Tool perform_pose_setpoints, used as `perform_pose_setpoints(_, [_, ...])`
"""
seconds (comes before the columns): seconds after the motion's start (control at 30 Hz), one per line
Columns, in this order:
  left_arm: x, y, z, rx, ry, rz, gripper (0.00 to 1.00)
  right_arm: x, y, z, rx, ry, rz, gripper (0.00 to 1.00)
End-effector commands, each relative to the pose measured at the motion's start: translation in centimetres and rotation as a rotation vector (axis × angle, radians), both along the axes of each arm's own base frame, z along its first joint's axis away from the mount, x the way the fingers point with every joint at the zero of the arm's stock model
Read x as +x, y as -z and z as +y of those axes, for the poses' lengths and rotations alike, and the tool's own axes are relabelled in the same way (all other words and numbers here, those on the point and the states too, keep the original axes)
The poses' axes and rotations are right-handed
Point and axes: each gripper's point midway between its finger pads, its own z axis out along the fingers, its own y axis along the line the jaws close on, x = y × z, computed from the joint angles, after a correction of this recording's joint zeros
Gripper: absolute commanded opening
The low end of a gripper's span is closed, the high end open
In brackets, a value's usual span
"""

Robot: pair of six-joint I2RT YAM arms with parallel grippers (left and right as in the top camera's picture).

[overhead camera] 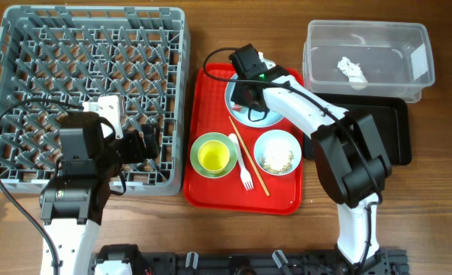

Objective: Sort waste into correct bins and load items into the dishwasher rack
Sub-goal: 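Grasp the red strawberry wrapper on the plate with the right gripper, then drop the red wrapper into the clear bin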

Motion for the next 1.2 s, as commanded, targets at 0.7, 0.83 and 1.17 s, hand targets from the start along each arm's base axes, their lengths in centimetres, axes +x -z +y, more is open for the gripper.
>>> perform_pose_setpoints(0.7, [0.2, -0.8, -0.2, -0.015, 0.004, -0.017, 1.00, 3.5, -13.8, -9.8, -0.017, 0.080, -0.266, 0.04])
perform_pose_setpoints(0.83, [0.2, -0.8, -0.2, -0.016, 0.005, -0.018, 1.00, 4.1, -16.8, -15.4, -0.022, 0.189, -0.326, 0.04])
perform_pose_setpoints(1.17, [0.2, -0.8, -0.2, -0.015, 0.004, -0.018, 1.00, 5.4, -16.0, -23.1, 0.003, 0.287, -0.322, 0.58])
